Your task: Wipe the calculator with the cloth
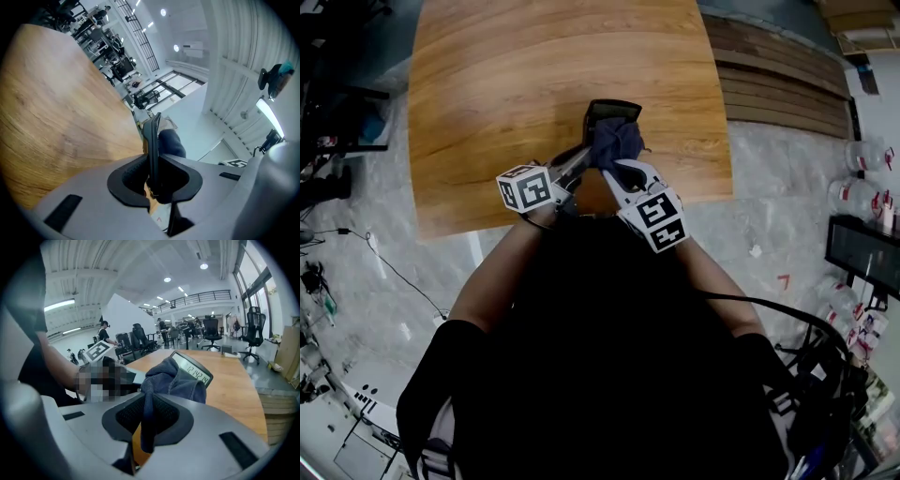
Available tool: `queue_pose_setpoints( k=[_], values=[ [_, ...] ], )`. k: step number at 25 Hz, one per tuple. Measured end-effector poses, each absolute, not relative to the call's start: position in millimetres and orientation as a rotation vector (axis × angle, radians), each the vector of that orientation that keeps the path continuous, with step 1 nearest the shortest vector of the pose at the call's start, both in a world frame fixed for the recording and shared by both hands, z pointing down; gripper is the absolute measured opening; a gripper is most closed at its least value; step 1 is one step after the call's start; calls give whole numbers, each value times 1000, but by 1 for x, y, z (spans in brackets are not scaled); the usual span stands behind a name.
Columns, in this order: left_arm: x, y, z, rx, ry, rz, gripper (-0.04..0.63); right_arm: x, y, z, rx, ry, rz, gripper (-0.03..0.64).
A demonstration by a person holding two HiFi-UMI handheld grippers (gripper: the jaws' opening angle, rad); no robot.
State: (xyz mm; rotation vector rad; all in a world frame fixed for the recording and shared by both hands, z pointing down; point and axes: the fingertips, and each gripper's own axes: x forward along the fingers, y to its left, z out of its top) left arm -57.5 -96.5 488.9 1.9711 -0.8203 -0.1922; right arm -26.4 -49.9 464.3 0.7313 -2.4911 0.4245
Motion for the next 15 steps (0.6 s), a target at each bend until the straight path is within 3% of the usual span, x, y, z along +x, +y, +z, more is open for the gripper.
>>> queue_pose_setpoints(
  k=[6, 15],
  values=[
    [-58, -102, 483, 1980, -810, -227, 71, -11, -54, 476, 726, -2442, 422, 44],
    [-43, -88, 473, 1989, -710, -258, 72, 57, -150, 439, 1139, -2383, 372, 44]
  ],
)
